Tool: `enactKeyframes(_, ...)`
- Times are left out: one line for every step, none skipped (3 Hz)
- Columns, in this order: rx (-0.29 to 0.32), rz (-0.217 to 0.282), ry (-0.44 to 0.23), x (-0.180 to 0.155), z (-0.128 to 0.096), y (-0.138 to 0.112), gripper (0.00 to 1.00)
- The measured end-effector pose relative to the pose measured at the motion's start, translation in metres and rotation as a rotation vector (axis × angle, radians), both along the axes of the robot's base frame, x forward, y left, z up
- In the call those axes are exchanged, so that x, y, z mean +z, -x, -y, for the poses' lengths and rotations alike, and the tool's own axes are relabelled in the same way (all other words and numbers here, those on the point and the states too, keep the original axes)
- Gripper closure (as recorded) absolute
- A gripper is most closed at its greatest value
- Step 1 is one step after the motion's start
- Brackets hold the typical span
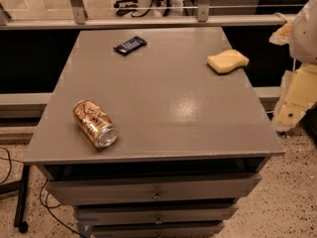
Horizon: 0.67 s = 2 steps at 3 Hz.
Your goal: Move sponge near rxbar blueberry
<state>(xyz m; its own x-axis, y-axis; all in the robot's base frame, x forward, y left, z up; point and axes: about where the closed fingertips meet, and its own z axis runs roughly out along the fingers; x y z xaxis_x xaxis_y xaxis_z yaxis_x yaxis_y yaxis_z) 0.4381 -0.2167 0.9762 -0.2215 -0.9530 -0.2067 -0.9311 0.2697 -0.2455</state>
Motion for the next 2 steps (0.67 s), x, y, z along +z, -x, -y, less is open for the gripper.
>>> enactKeyframes(0.0, 0.0, 0.0, 0.0, 0.0, 0.0, 0.0)
enactKeyframes(-0.001, 0.02, -0.022, -0.0022, 0.0022, -0.0074, 0.0)
